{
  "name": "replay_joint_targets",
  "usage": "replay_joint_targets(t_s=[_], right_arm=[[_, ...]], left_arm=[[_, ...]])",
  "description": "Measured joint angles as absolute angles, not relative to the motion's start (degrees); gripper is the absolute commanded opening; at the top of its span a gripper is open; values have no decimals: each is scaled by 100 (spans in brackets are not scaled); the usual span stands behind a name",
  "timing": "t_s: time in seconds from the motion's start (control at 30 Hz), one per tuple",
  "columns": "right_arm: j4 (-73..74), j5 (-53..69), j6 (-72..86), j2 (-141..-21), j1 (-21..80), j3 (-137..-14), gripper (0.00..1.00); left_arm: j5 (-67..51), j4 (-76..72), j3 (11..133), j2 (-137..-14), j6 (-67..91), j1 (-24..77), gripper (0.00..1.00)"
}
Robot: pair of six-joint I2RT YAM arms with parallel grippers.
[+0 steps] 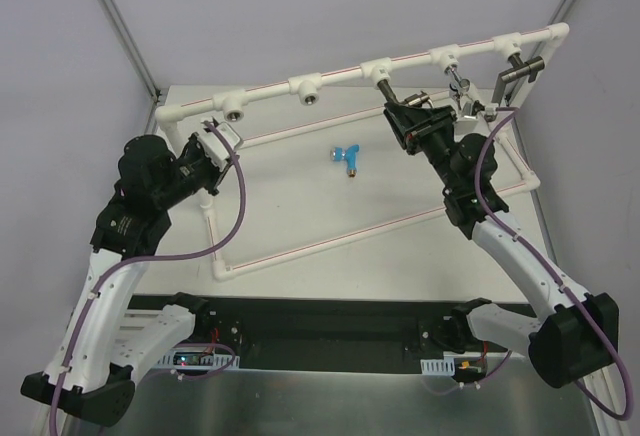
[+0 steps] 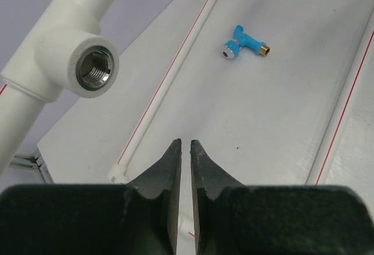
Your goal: Install the water faucets
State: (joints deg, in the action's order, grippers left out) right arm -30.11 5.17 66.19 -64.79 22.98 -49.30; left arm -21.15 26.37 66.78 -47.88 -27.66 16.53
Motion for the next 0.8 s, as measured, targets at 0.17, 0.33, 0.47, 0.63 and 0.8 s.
replay_joint_targets(t_s=[0.17, 0.33, 0.47, 0.63, 0.8], right_arm=[[-2574, 440, 6128, -6412, 2335, -5153, 2], [-1625, 259, 5238, -6364, 2440, -5310, 2], [-967, 174, 4683, -6414, 2475, -5310, 2], [-731, 126, 4180, -6418, 2475, -5310, 2], [-731, 132, 3671, -6414, 2497, -5312, 2]], left_arm=[[-1802, 2600, 6672, -4668, -2471, 1653, 47], [-530, 1944, 6101, -4010, -1846, 1653, 59], [720, 1179, 5011, -3002, -1433, 1651, 67], [1844, 143, 3811, -2408, -1041, 1638, 76], [2174, -639, 3094, -2639, -674, 1439, 77]])
